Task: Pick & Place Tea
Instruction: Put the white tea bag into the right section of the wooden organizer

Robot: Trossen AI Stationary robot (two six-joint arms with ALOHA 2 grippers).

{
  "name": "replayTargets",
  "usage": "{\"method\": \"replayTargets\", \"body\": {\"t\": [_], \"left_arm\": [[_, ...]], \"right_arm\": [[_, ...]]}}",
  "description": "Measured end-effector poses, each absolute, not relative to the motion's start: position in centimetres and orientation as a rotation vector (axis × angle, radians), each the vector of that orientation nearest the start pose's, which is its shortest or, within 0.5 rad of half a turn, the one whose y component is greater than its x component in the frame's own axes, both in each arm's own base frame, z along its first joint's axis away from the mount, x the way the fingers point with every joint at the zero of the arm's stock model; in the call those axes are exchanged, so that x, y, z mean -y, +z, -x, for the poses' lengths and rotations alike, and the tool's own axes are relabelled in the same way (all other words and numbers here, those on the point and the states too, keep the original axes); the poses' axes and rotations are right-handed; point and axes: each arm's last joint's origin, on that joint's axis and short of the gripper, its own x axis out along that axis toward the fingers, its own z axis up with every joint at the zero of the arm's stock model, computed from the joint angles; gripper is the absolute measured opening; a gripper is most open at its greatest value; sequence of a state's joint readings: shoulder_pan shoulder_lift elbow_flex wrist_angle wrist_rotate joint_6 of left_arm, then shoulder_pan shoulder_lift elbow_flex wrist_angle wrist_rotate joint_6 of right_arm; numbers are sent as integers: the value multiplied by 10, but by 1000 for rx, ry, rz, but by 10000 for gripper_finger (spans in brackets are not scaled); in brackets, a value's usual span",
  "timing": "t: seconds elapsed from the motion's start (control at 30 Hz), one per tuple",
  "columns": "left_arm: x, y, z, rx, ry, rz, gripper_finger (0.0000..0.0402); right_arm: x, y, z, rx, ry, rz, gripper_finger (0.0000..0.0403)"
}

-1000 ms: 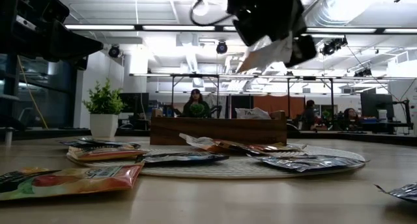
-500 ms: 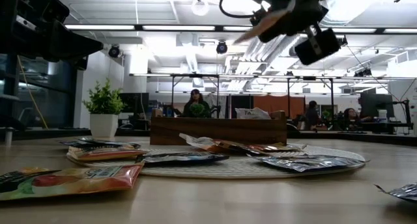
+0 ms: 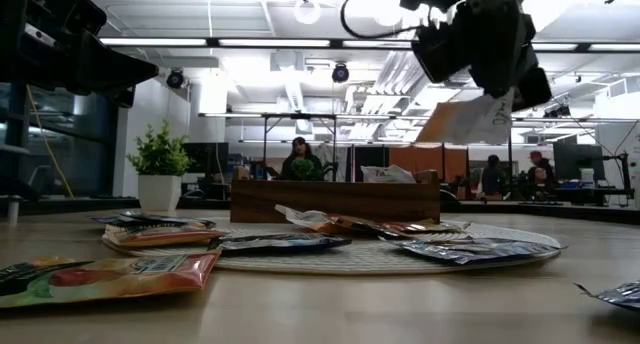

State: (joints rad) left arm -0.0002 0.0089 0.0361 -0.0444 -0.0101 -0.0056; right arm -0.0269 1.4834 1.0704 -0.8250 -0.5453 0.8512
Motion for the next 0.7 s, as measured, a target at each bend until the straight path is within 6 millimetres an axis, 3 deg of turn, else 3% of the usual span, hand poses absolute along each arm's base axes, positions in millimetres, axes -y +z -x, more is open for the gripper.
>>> {"method": "replayTargets", "body": {"t": [0.2, 0.4, 0.7], "left_arm": [[0, 171, -96, -17, 10, 5, 1], [0, 171, -96, -17, 10, 5, 1], [0, 171, -96, -17, 10, 5, 1]], "right_arm": [[4, 265, -279, -1272, -256, -835, 0], [7, 285, -285, -1178, -284, -709, 0], [1, 291, -287, -1140, -302, -573, 0]]}}
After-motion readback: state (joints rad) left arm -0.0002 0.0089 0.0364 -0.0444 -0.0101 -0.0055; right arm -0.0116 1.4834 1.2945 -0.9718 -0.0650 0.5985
